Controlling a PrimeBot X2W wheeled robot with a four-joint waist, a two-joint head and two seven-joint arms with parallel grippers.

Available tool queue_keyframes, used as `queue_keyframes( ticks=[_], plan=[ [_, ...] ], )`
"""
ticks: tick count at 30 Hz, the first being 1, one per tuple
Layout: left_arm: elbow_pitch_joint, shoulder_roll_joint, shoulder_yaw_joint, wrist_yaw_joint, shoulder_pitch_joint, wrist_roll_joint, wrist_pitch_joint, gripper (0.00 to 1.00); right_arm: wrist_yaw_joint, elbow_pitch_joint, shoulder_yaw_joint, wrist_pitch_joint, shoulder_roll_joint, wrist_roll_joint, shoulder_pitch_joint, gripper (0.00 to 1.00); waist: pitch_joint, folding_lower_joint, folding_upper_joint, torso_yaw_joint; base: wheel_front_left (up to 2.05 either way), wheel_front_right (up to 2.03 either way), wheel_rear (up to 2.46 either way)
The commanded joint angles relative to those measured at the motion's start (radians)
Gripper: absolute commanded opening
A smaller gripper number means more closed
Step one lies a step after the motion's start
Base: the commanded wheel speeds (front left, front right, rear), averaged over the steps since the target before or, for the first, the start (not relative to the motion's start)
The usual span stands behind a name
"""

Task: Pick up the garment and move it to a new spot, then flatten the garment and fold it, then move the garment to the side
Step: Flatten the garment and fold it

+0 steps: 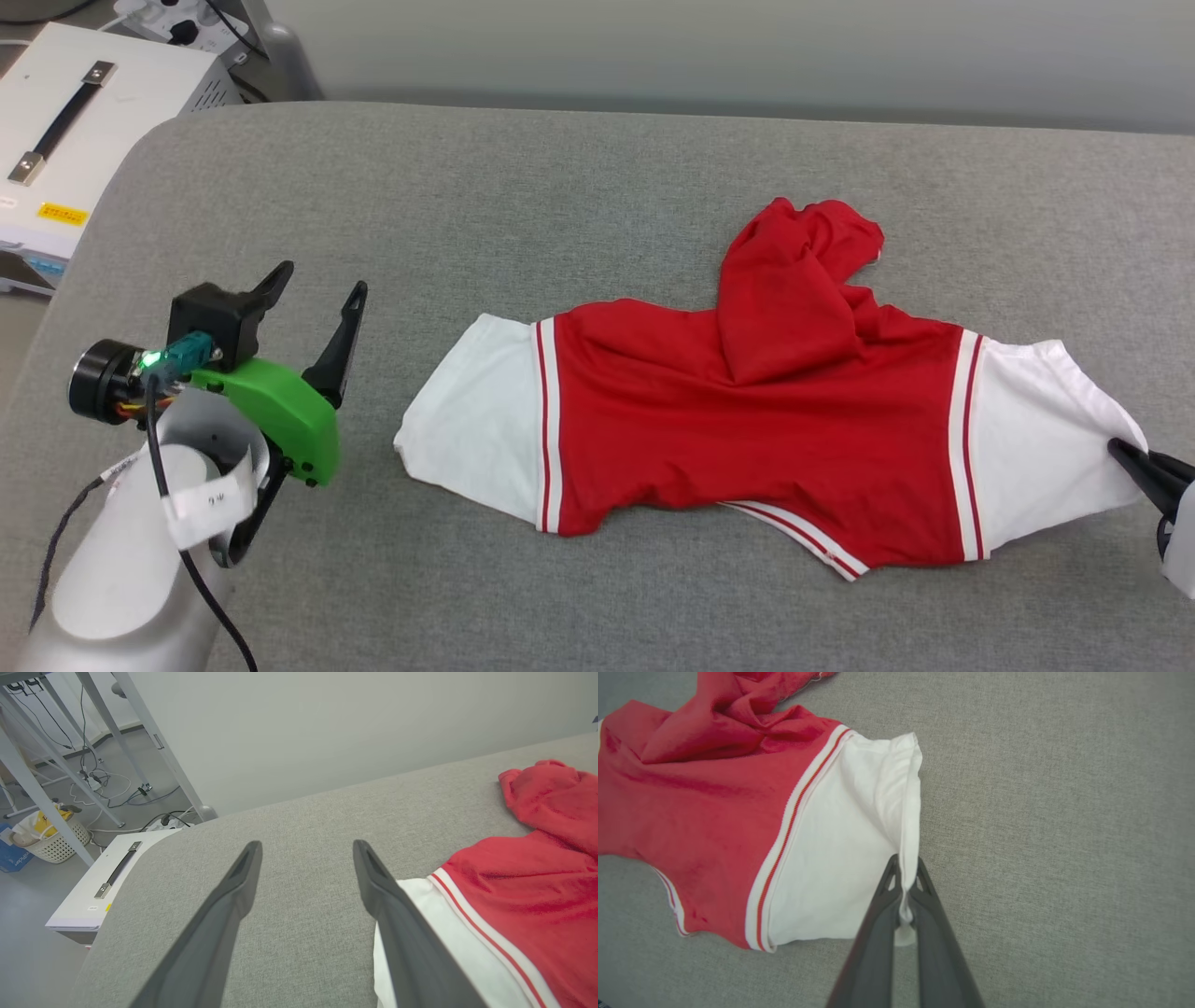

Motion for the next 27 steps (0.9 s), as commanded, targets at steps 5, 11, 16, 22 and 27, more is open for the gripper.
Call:
queue_keyframes(
  ticks=[5,11,16,22,27],
  plan=[
    [0.001,0.118,-0.188,-0.003,-0.108,-0.219,0.263,1.0,-0.001,-0.052,-0.059,0.029,0.049,-0.045,0.051,0.0,0.008,0.0,0.0,-0.012,0.0,0.0,0.0],
    [-0.027,0.217,-0.369,-0.003,-0.203,-0.421,0.537,1.0,-0.001,-0.09,-0.097,0.064,0.088,-0.083,0.065,0.0,0.025,0.0,0.0,-0.022,0.0,0.0,0.0],
    [-0.013,0.241,-0.473,-0.003,-0.259,-0.508,0.646,1.0,-0.001,-0.11,-0.104,0.09,0.11,-0.102,0.055,0.0,0.044,0.0,0.0,-0.035,0.0,0.0,0.0],
    [0.071,0.23,-0.581,-0.003,-0.289,-0.55,0.696,1.0,-0.001,-0.121,-0.097,0.107,0.131,-0.113,0.024,0.0,0.075,0.0,0.0,-0.055,0.0,0.0,0.0],
    [0.152,0.207,-0.652,-0.003,-0.292,-0.58,0.688,1.0,-0.001,-0.117,-0.082,0.11,0.139,-0.116,0.0,0.0,0.097,0.0,0.0,-0.07,0.0,0.0,0.0]
  ],
)
